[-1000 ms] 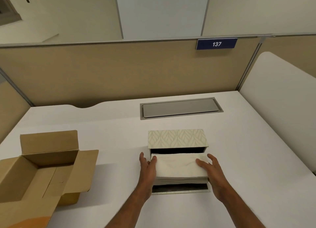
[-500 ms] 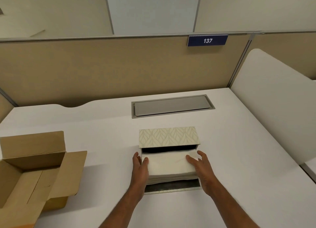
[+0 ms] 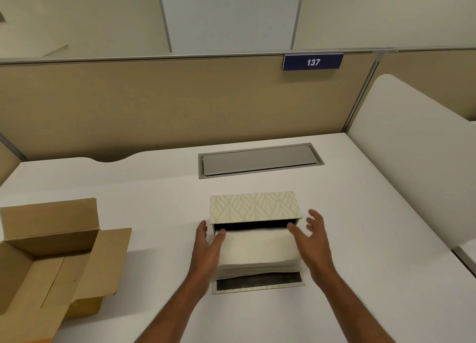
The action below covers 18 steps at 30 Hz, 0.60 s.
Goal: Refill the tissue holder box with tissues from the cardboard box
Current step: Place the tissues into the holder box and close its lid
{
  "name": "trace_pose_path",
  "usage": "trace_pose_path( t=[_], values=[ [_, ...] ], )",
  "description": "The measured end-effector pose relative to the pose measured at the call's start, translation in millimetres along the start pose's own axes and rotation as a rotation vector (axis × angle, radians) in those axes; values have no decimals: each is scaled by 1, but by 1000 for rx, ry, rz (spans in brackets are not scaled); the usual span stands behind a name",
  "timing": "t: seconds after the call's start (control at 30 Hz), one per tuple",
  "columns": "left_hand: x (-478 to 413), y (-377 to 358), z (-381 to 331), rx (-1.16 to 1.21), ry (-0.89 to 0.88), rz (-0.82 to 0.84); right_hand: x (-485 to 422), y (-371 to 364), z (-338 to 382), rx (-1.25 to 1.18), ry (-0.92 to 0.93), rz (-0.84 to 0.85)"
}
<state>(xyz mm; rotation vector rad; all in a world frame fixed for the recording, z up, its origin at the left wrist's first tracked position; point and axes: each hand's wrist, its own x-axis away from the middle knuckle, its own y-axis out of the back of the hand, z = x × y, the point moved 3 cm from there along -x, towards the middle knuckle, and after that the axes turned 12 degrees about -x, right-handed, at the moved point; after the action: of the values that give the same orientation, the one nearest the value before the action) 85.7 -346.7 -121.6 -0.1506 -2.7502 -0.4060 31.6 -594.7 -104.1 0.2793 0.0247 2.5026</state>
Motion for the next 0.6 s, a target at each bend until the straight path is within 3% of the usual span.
trace_pose_path(
  t=[0.23, 0.37, 0.6],
  values=[
    [-29, 16, -35, -61, -111, -47, -21, -29, 45, 182, 237, 90],
    [-41, 15, -42, -114, -125, 86, -33, -35, 40, 299, 217, 172],
    [-39, 23, -39, -155, -137, 96, -31, -29, 34, 318, 175, 153]
  ],
)
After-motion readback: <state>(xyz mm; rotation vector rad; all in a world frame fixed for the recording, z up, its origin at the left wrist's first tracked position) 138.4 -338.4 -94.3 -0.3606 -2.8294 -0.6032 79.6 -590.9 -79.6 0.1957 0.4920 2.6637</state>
